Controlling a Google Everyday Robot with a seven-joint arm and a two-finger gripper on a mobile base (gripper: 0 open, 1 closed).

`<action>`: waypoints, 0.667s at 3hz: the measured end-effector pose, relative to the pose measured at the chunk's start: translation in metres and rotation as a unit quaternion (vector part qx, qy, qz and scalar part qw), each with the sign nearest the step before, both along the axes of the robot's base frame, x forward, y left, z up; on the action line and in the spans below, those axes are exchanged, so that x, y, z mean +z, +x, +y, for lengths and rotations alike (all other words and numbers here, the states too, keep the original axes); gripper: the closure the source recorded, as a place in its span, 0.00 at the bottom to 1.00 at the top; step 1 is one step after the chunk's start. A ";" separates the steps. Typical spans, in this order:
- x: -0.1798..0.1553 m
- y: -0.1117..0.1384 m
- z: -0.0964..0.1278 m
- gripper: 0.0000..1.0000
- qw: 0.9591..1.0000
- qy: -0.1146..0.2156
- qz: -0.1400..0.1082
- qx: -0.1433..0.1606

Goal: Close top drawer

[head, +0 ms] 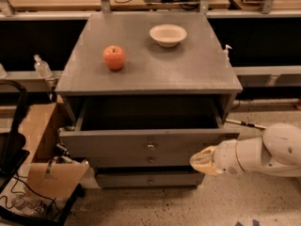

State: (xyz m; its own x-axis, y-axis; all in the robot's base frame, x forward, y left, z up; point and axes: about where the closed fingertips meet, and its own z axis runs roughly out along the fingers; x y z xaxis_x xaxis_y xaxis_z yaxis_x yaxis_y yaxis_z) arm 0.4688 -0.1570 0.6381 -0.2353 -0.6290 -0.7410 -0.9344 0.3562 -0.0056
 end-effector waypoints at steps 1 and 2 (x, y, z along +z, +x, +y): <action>0.017 0.060 0.018 1.00 1.000 0.000 -0.022 0.016; 0.012 0.066 0.020 1.00 1.000 0.000 -0.021 0.018</action>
Offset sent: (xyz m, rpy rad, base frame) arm 0.0347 0.0085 0.0043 -0.0019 -0.0111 0.0194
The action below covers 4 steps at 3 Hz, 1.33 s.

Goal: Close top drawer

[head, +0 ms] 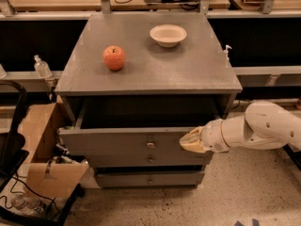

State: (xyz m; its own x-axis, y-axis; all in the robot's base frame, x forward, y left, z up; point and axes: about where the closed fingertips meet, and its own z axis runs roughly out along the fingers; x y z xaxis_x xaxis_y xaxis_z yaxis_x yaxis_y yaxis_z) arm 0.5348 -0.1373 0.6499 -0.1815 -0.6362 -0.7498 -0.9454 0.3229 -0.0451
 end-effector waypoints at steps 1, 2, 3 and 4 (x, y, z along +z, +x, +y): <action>-0.006 0.015 -0.004 1.00 1.000 -0.005 -0.004 -0.005; -0.007 0.020 -0.007 1.00 1.000 -0.006 -0.006 -0.008; -0.008 0.062 -0.027 1.00 0.999 -0.015 -0.017 -0.029; -0.008 0.062 -0.027 1.00 0.999 -0.015 -0.017 -0.029</action>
Offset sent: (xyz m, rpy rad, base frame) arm 0.1137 -0.0509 -0.0083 -0.0589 -0.0747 -0.1079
